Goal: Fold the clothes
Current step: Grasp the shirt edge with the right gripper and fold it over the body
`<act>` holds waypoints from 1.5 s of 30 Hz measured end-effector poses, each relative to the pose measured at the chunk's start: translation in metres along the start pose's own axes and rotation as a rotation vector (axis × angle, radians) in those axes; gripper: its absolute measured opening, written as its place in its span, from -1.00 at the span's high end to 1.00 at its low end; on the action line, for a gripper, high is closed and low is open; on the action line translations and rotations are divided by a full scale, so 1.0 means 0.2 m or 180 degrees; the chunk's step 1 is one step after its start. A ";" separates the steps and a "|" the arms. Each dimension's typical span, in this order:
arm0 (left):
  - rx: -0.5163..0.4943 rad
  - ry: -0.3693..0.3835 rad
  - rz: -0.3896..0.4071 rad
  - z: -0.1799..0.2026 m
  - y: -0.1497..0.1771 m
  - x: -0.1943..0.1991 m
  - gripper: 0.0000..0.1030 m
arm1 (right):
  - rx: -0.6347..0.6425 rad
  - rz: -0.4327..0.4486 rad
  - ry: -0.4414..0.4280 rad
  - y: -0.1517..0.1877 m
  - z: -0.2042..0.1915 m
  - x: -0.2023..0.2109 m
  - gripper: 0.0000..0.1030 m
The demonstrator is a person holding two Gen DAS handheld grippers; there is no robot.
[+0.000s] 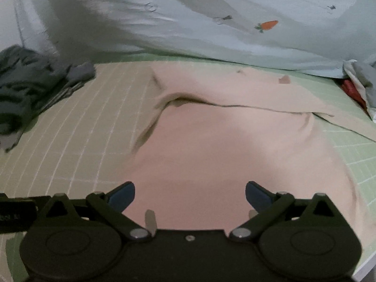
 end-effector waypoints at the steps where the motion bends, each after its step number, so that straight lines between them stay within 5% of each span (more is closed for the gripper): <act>1: 0.0011 -0.0017 -0.0007 -0.01 0.01 0.00 -0.72 | 0.0027 -0.0022 -0.0013 0.02 -0.04 0.01 -0.88; 11: 0.0054 -0.0079 -0.0069 -0.08 0.08 0.02 -0.72 | 0.0242 -0.0104 -0.0171 0.13 -0.21 0.05 -0.44; 17: 0.0092 -0.0116 -0.0091 -0.10 0.10 0.01 -0.73 | 0.0425 -0.0149 -0.0339 0.15 -0.28 0.04 0.16; 21: 0.0127 -0.0112 -0.0082 -0.10 0.09 0.01 -0.73 | 0.0477 -0.0189 -0.0441 0.14 -0.31 0.04 0.76; 24: 0.0126 -0.0093 -0.0062 -0.09 0.07 0.01 -0.73 | 0.0458 -0.0235 -0.0486 0.13 -0.29 0.04 0.93; 33: 0.0079 0.0034 -0.0019 0.05 0.00 -0.02 -0.73 | 0.0110 -0.0077 -0.0613 0.01 -0.08 0.16 0.96; 45: -0.0230 0.0239 0.0101 0.43 -0.12 -0.04 -0.72 | -0.0590 -0.0093 -0.0085 -0.03 0.52 0.16 0.96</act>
Point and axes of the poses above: each gripper's, at about its wrist camera, not at the fingertips, and x roughly against the way its jaws point, z to its right, y to its underside, the point moved 4 cm from there along -x, roughly the way its jaws point, and after that the axes turned 6 degrees about z, right-handed, at the moved point
